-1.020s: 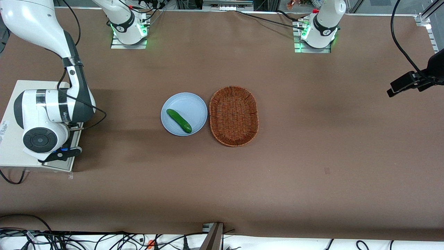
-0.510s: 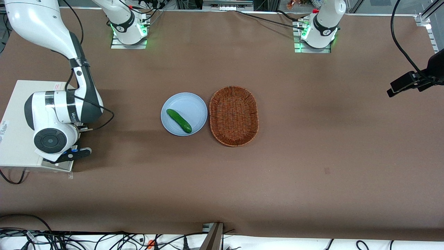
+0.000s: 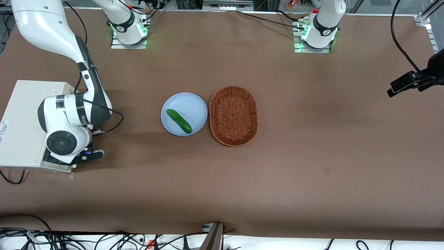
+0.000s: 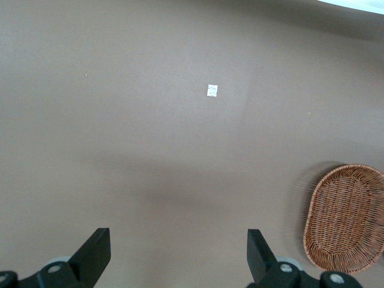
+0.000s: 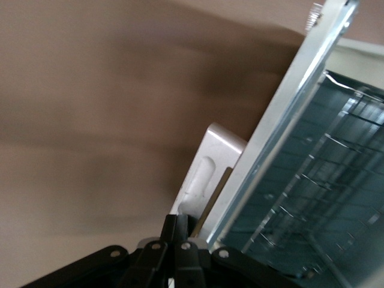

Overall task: Open oven door with right arm only
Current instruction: 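Pull the handle outward and down with the right gripper, swinging the door open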

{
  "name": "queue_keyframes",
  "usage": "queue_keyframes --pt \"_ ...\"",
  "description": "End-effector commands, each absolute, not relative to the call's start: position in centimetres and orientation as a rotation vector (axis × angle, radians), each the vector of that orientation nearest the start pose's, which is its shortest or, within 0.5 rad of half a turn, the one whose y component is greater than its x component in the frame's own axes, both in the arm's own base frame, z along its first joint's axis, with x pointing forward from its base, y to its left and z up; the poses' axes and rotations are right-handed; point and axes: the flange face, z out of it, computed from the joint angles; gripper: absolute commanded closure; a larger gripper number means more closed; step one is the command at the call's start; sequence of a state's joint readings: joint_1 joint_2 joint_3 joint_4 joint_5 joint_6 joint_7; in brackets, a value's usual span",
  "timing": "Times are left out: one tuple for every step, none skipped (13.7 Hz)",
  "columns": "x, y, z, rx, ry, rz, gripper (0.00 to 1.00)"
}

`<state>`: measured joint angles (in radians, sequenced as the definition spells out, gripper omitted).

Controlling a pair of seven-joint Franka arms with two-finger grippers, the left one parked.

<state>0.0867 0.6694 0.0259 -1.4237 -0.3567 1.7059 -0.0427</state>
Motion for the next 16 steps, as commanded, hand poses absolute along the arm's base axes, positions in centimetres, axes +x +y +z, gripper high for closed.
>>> queue_keyframes --pt "69.4 -1.3 22.1 -3.453 -0.491 0.597 1.0" --pt "69.5 -1.5 21.6 -3.452 -0.493 0.587 1.0" --pt "69.6 -1.6 20.9 -3.45 -0.497 0.577 1.0" --pt "69.6 -1.5 20.5 -3.449 -0.502 0.571 1.0" --pt "69.5 -1.5 20.2 -3.447 -0.504 0.579 1.0" --pt "69.5 -1.8 20.1 -3.447 -0.499 0.58 1.0" --pt "69.5 -2.4 19.9 -3.436 -0.47 0.578 1.0" --pt "69.5 -2.2 19.6 -3.423 -0.457 0.572 1.0" --pt "69.5 -2.2 19.4 -3.42 -0.454 0.574 1.0" --pt "69.4 -2.2 19.4 -3.414 -0.443 0.572 1.0" --pt "69.4 -2.0 19.3 -3.386 -0.404 0.566 1.0" --pt "69.3 -1.7 19.2 -3.354 -0.368 0.558 1.0" --pt "69.2 -1.9 19.0 -3.333 -0.337 0.557 1.0" --pt "69.2 -2.2 19.0 -3.311 -0.295 0.553 1.0" --pt "69.1 -2.1 18.8 -3.278 -0.243 0.547 1.0" --pt "69.1 -2.4 18.7 -3.246 -0.163 0.538 1.0"
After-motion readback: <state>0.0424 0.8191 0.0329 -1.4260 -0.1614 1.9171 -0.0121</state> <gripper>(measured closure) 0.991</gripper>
